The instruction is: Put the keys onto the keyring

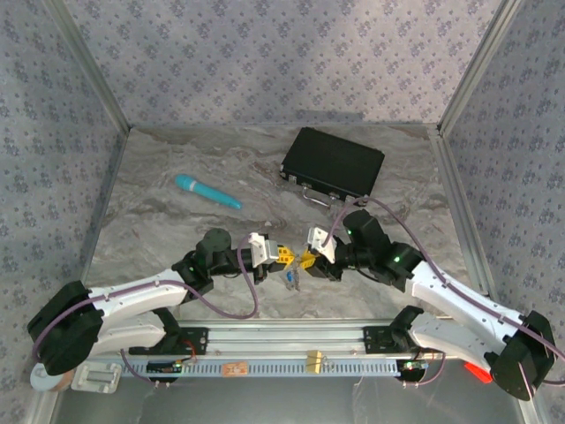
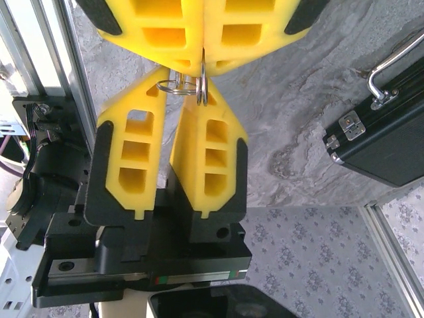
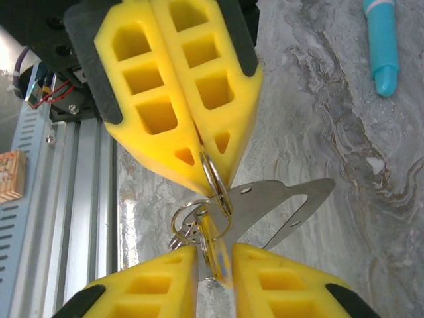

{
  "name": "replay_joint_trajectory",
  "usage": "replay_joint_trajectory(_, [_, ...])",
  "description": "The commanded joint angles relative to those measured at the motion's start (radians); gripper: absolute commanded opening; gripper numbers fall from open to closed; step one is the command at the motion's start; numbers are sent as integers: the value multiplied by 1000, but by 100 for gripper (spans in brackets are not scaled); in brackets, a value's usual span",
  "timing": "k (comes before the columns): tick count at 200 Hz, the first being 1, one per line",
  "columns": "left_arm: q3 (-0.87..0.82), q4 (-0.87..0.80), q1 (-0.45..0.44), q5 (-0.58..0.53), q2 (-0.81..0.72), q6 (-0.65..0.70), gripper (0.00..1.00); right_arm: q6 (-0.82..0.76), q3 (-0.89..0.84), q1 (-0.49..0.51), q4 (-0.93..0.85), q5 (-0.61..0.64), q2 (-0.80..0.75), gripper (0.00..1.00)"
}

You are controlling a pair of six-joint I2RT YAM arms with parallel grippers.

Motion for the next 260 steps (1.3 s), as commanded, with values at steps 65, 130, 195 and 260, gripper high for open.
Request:
replay_joint_trajectory(65, [5, 76, -10, 42, -15, -14, 0, 15, -5, 40, 34, -25, 76, 5])
replay_joint_trajectory(130, [0, 60, -12, 41, -21, -10, 0, -1, -6, 46, 15, 22, 33, 21])
replay_joint_trajectory(195, [5, 60, -11, 52, 1, -1, 0, 4, -34, 5, -3, 34, -94, 27])
replay_joint_trajectory(260, [10, 60, -10, 56, 11, 2, 0, 19, -46, -20, 56, -13, -124, 27])
